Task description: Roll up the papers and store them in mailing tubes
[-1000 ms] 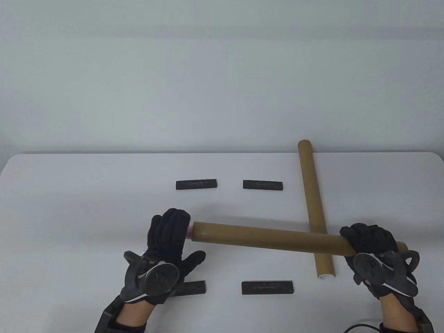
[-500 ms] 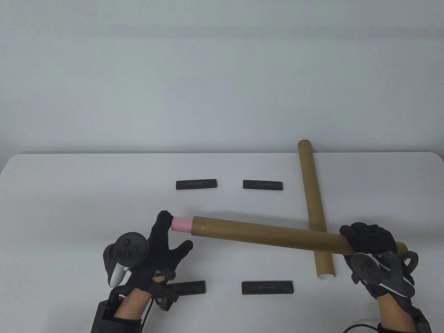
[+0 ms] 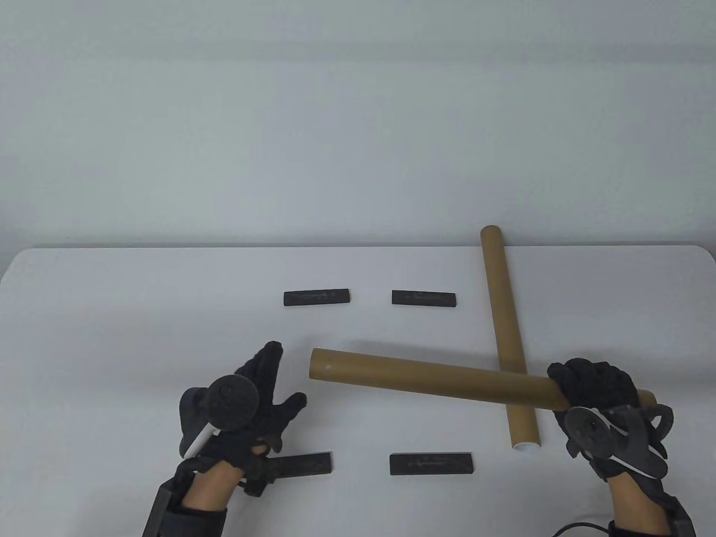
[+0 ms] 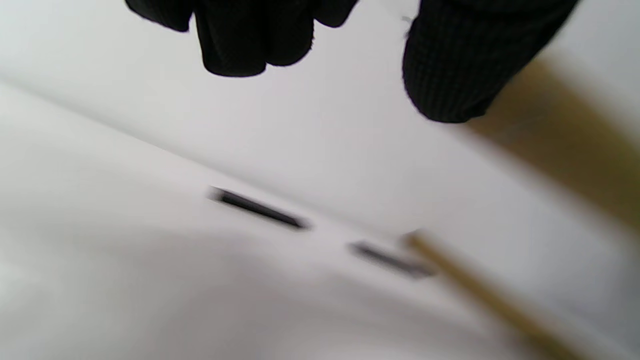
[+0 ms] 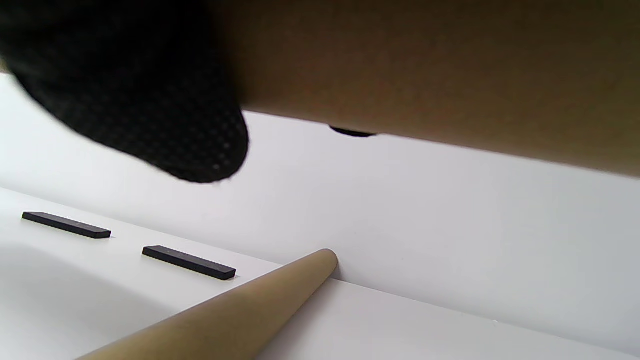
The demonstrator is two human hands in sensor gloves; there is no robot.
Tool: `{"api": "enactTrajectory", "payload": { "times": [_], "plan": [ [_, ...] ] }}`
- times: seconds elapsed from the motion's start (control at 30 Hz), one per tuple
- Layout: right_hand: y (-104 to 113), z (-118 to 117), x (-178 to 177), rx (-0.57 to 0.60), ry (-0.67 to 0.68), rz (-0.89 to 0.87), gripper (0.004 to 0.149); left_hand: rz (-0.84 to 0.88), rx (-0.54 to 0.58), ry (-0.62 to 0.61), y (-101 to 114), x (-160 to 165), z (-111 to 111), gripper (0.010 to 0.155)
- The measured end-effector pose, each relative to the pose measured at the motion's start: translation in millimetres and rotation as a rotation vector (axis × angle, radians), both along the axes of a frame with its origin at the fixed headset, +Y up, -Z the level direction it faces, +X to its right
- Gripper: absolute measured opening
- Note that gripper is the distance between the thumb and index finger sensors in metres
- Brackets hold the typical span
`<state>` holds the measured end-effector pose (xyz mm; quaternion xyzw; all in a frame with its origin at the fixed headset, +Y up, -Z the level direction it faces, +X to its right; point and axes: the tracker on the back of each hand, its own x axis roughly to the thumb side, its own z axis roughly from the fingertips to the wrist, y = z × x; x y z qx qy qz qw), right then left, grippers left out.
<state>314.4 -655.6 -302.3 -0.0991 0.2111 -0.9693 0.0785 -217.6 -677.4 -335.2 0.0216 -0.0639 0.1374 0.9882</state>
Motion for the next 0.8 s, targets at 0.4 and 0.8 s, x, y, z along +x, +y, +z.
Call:
{"api": "enactTrajectory", "payload": {
  "times": [0.4, 0.8],
  "plan": [
    [-0.9, -1.0, -3.0, -0.021, 0.007, 0.016, 0.066, -0.390, -0.591, 0.199, -80.2, -37.9, -43.4, 0.082],
    [-1.6, -1.4, -3.3, -0.033, 0.013, 0.017, 0.066, -0.072, -0.384, 0.122, -60.3, -41.1, -41.2, 0.072]
  ]
}}
